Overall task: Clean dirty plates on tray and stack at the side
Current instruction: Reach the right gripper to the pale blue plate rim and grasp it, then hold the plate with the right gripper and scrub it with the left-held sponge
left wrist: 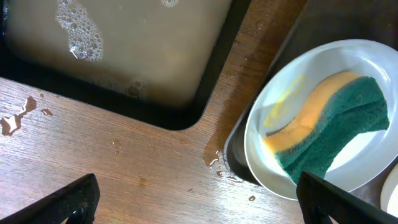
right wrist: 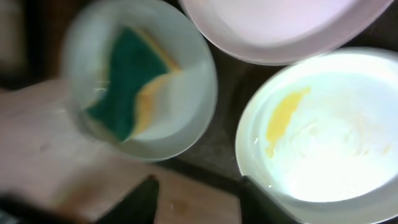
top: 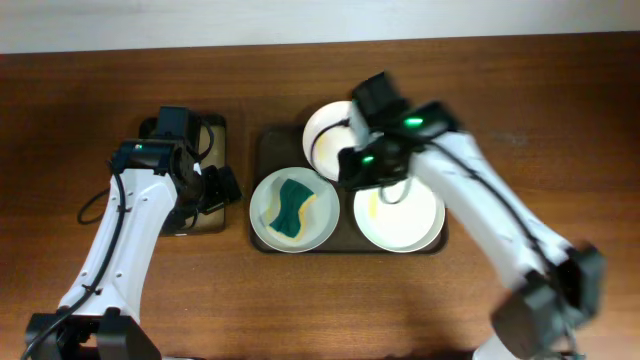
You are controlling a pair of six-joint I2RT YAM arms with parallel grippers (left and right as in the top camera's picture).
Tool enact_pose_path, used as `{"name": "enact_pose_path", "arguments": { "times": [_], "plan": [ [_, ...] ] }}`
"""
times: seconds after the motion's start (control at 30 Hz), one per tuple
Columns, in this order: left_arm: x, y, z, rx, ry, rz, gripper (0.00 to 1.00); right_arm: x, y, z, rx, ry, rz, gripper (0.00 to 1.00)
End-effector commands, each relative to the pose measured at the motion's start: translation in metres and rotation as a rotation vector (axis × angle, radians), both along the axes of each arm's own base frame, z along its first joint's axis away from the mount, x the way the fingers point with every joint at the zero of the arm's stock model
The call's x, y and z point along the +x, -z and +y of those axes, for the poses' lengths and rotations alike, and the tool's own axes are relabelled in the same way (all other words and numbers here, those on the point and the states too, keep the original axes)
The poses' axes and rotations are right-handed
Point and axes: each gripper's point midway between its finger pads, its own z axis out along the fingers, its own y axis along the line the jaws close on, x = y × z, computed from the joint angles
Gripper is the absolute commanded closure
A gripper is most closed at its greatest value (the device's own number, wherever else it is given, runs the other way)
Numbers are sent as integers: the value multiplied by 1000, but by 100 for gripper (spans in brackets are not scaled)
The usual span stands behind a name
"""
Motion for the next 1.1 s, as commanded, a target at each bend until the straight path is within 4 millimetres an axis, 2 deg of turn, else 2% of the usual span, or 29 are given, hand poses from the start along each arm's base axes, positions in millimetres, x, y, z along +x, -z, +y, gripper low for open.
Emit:
{"name": "enact_pose_path", "arguments": {
  "times": [0.0,0.1,0.17,0.37,0.53,0.73,0.87,1.0,1.03,1.07],
  "plan": [
    [2,1,0,2,14,2,1,11,47,-4,-156,124,39,63],
    [2,1,-1,2,14,1,0,12,76,4,-177,107,81,59],
    [2,1,-1,2,14,1,0,13,88,5,-186,95,95,57],
    [2,1,-1,2,14,1,0,17,93,20,-117,-10,77,56],
    [2,1,0,2,14,2,0,21,98,22,-113,-10,63,56],
    [2,1,-1,2,14,1,0,24,118,25,-118,-11,75,60],
    [2,1,0,2,14,2,0,24,124,24,-124,-11,81,60],
    [2,1,-1,2,14,1,0,23,127,23,-131,-10,88,63],
    [2,1,-1,1,14,1,0,21,129,22,-131,-12,95,67],
    [3,1,-1,1,14,-2,0,19,131,22,-131,-12,101,67]
  ]
}}
